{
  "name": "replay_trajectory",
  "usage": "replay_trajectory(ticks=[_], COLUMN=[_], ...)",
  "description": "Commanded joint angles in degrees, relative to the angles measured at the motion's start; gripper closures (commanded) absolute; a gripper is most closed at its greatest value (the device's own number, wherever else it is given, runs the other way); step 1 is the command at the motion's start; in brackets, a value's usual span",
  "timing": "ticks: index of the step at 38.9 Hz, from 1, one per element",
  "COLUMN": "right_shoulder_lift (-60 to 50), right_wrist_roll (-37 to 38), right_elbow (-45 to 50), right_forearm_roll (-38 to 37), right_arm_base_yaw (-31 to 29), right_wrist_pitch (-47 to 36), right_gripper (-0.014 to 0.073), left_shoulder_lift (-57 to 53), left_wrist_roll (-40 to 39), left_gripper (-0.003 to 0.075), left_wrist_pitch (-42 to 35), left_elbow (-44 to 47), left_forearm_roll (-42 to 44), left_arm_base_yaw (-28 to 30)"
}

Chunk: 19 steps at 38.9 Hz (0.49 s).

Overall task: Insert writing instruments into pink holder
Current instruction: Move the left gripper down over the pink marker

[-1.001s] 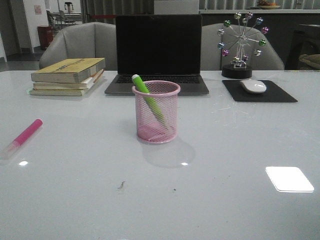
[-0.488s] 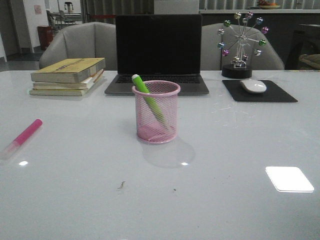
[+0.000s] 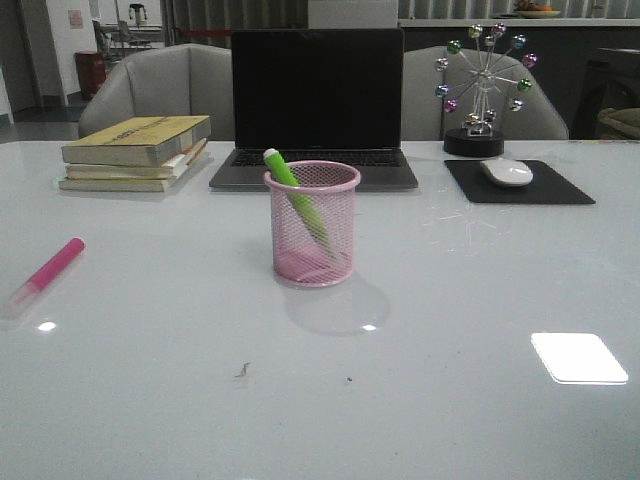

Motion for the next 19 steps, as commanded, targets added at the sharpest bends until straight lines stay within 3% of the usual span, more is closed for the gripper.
replay_trajectory(ticks=[1, 11, 19], right_shoulder_lift=[0.4, 0.4, 0.4], right_wrist_roll=[-0.1, -0.1, -0.1], right_elbow=[-1.4, -1.4, -1.4], right_forearm_roll=[-0.2, -0.2, -0.2], right_arm_base_yaw=[-0.3, -0.3, -0.3], right_wrist_pitch=[-4.5, -4.5, -4.5], right_gripper=[0.0217, 0.0217, 0.0217], left_shoulder_lift=[4.3, 18.9, 26.8], left_wrist_roll=[-0.1, -0.1, 0.0], left_gripper=[0.0283, 0.0283, 0.0283], left_wrist_pitch=[1.4, 7.6, 10.9], left_elbow=[-7.3, -19.1, -22.4], left_forearm_roll=[0.0, 0.1, 0.1], left_arm_base_yaw=[-0.2, -0.2, -0.6])
